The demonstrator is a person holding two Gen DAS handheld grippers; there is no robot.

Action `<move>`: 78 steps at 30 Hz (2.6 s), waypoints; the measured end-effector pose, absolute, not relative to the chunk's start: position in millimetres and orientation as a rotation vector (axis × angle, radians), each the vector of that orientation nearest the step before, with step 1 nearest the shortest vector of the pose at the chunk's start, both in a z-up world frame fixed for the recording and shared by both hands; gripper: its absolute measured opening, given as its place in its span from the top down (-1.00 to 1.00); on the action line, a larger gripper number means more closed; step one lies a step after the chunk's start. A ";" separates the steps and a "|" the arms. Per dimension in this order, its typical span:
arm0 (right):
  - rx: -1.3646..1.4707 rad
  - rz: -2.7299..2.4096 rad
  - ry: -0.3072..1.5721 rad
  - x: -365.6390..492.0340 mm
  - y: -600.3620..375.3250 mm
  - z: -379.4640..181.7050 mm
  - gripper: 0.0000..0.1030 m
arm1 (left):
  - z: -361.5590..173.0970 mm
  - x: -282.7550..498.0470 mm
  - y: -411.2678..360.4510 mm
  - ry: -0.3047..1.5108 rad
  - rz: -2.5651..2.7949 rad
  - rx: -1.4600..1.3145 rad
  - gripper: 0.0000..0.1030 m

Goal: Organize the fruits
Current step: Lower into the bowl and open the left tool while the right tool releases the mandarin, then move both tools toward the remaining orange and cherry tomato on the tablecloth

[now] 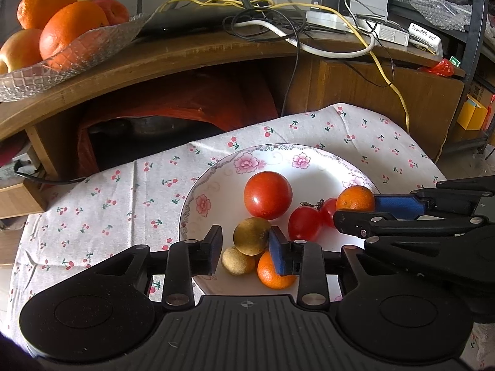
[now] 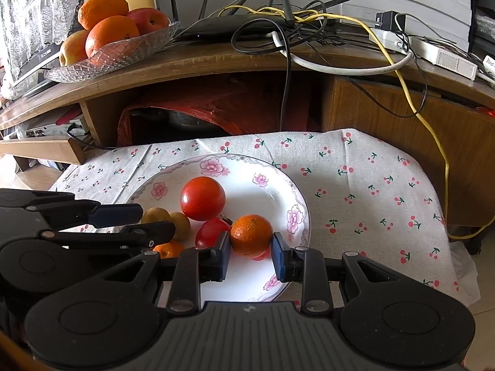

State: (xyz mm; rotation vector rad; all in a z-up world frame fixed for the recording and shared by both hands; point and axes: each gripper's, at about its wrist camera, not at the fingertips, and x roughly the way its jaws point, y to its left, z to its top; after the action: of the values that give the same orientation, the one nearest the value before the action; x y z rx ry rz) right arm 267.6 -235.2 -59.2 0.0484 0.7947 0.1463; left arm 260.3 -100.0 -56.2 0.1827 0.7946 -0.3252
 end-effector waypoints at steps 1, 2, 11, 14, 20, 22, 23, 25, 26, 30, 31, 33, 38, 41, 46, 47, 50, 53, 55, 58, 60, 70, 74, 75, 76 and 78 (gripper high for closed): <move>0.051 0.146 0.797 267.8 -235.4 -59.3 0.39 | -56.3 260.4 -100.0 0.795 -0.325 0.182 0.20; 0.051 0.146 0.797 267.5 -235.4 -59.0 0.39 | -56.3 260.4 -100.1 0.795 -0.325 0.182 0.19; 0.041 0.148 0.813 266.3 -232.8 -61.5 0.33 | -54.0 260.3 -98.7 0.784 -0.316 0.174 0.11; 0.039 0.149 0.815 266.4 -231.5 -62.0 0.32 | -53.6 260.5 -97.6 0.783 -0.312 0.172 0.10; 0.038 0.149 0.813 266.4 -231.2 -61.9 0.32 | -53.4 260.2 -98.0 0.782 -0.309 0.171 0.08; 0.037 0.148 0.813 266.3 -231.0 -61.8 0.31 | -53.4 260.1 -98.0 0.782 -0.309 0.172 0.08; 0.037 0.148 0.813 266.2 -231.1 -61.7 0.31 | -53.1 259.9 -98.1 0.781 -0.308 0.173 0.07; 0.036 0.146 0.811 265.6 -231.0 -61.2 0.31 | -52.4 259.5 -98.1 0.779 -0.306 0.175 0.07; 0.036 0.146 0.809 265.5 -230.8 -60.8 0.31 | -51.8 259.2 -98.1 0.777 -0.304 0.177 0.06; 0.034 0.144 0.809 264.1 -230.2 -59.2 0.29 | -49.6 257.4 -97.9 0.767 -0.300 0.186 0.03; 0.032 0.142 0.807 263.1 -230.1 -58.7 0.27 | -49.0 256.8 -97.8 0.766 -0.300 0.187 0.03; 0.025 0.139 0.804 261.4 -229.6 -57.6 0.24 | -47.6 255.7 -97.4 0.762 -0.299 0.191 0.01; 0.026 0.134 0.807 259.2 -230.2 -56.5 0.22 | -44.2 253.6 -96.4 0.751 -0.296 0.194 -0.02; 0.024 0.134 0.807 257.9 -231.1 -55.6 0.22 | -43.6 252.9 -96.7 0.749 -0.298 0.195 -0.06; 0.021 0.133 0.809 256.7 -231.5 -55.2 0.21 | -41.5 252.1 -96.2 0.745 -0.297 0.195 -0.10; 0.021 0.134 0.809 256.6 -231.3 -55.0 0.21 | -40.7 251.8 -95.9 0.743 -0.297 0.194 -0.10; 0.018 0.134 0.802 254.1 -230.4 -53.0 0.21 | -38.4 250.4 -94.0 0.738 -0.295 0.190 -0.13; 0.012 0.138 0.800 251.2 -228.9 -51.3 0.21 | -35.6 248.2 -92.6 0.733 -0.294 0.190 -0.15; 0.002 0.144 0.803 249.5 -226.9 -51.2 0.16 | -33.4 246.9 -92.7 0.729 -0.301 0.184 -0.26; -0.015 0.153 0.801 246.8 -223.0 -50.4 0.14 | -29.9 241.8 -96.0 0.716 -0.317 0.202 -0.30; -0.029 0.153 0.792 244.4 -220.4 -49.1 0.14 | -28.9 238.4 -96.9 0.710 -0.321 0.207 -0.31; -0.010 0.148 0.788 230.2 -225.7 -42.3 0.14 | -22.5 224.8 -87.1 0.712 -0.303 0.214 -0.32; -0.001 0.155 0.786 221.1 -222.4 -39.4 0.14 | -18.8 213.5 -83.7 0.716 -0.294 0.222 -0.32; 0.001 0.154 0.785 218.7 -221.7 -38.4 0.14 | -17.4 209.8 -83.1 0.716 -0.294 0.225 -0.32; 0.006 0.155 0.787 216.6 -221.6 -37.6 0.14 | -16.2 206.5 -82.2 0.716 -0.298 0.227 -0.32; 0.015 0.159 0.791 212.7 -221.5 -36.4 0.14 | -15.0 199.6 -79.3 0.720 -0.308 0.226 -0.34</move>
State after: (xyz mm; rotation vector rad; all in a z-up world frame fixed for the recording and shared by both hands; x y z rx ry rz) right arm 212.7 -221.5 -36.4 0.0148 0.7912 0.1594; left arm 199.6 -79.3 -15.0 0.2259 0.7204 -0.3083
